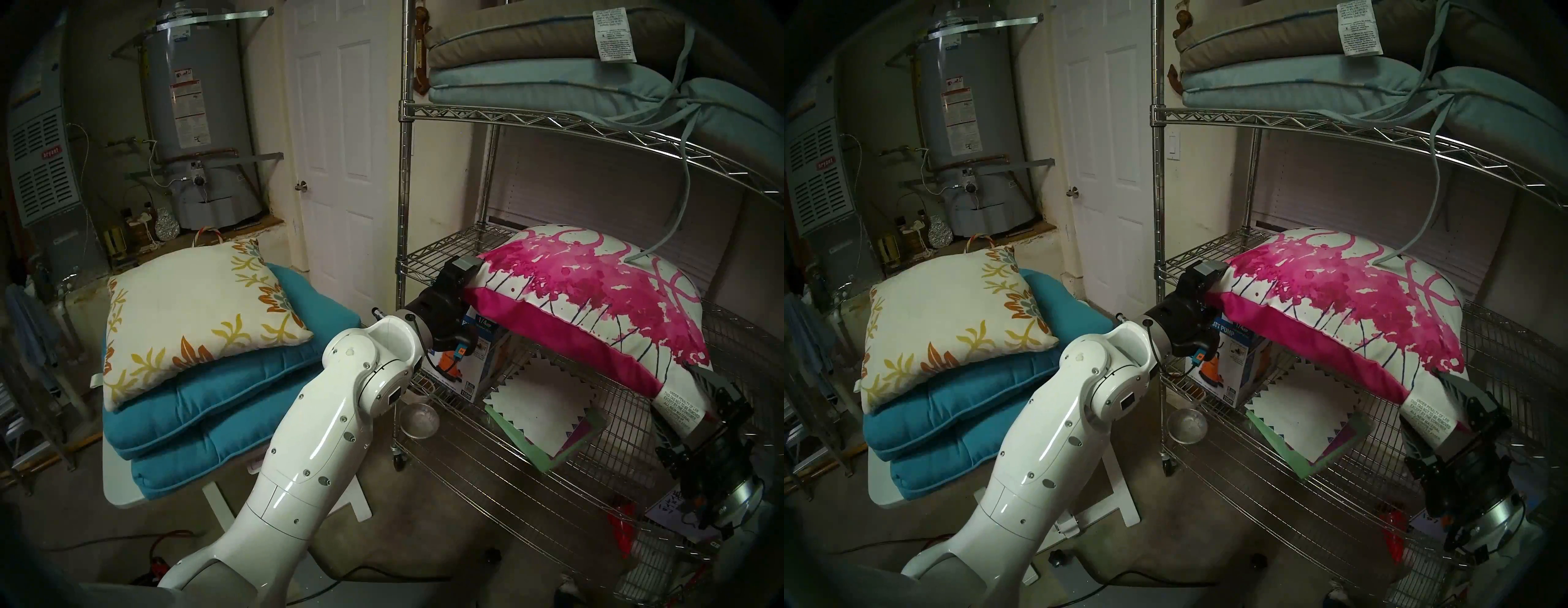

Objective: Take cushion off the shelf

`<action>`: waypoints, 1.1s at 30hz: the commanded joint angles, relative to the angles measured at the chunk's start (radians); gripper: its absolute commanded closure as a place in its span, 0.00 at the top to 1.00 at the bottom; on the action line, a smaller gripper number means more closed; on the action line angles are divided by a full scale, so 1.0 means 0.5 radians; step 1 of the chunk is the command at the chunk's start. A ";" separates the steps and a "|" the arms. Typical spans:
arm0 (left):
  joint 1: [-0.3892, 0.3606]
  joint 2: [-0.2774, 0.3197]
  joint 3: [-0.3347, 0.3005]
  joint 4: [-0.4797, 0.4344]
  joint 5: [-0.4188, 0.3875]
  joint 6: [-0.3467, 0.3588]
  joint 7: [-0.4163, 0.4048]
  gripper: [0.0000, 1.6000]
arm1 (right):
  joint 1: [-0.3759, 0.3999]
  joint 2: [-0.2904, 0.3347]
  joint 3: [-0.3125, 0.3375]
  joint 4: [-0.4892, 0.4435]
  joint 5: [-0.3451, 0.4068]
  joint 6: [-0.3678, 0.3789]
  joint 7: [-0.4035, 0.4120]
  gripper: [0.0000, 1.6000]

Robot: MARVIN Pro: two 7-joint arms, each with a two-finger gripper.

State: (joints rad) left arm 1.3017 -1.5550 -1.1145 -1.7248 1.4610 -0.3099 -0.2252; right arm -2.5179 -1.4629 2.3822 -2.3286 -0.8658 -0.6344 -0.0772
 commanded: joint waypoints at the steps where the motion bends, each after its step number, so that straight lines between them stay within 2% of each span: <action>1: -0.043 -0.022 0.012 0.002 0.004 -0.023 0.112 1.00 | 0.004 0.003 0.000 -0.032 -0.001 -0.003 -0.002 1.00; 11: -0.046 -0.039 -0.012 0.098 -0.014 -0.039 0.286 1.00 | 0.008 -0.001 0.001 -0.032 -0.001 -0.008 0.002 1.00; 12: -0.052 -0.021 -0.027 0.093 -0.087 -0.112 0.247 1.00 | 0.008 -0.002 0.001 -0.032 -0.001 -0.008 0.002 1.00; 13: -0.031 -0.015 -0.037 0.055 -0.126 -0.127 0.178 1.00 | 0.009 -0.002 0.001 -0.032 -0.001 -0.008 0.003 1.00; 14: -0.010 -0.021 -0.044 0.030 -0.132 -0.109 0.153 0.00 | 0.013 0.001 -0.002 -0.022 0.063 0.004 0.022 1.00; 16: 0.009 -0.014 -0.054 0.015 -0.138 -0.107 0.171 0.00 | 0.004 0.015 0.038 -0.010 0.005 -0.047 -0.019 0.00; 18: 0.020 -0.003 -0.069 0.015 -0.165 -0.131 0.199 0.00 | -0.011 0.027 0.059 -0.014 0.113 -0.041 0.024 0.00; 25: 0.090 0.005 -0.114 0.008 -0.210 -0.168 0.304 0.00 | 0.027 0.059 0.090 -0.007 0.209 -0.012 0.056 0.00; 33: 0.176 0.010 -0.165 -0.073 -0.239 -0.177 0.357 0.00 | 0.045 0.099 0.126 -0.090 0.342 0.030 0.139 0.00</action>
State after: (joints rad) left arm 1.3665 -1.5527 -1.1709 -1.7065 1.3613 -0.4015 -0.0882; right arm -2.5077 -1.4347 2.4285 -2.3294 -0.7608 -0.6397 -0.0249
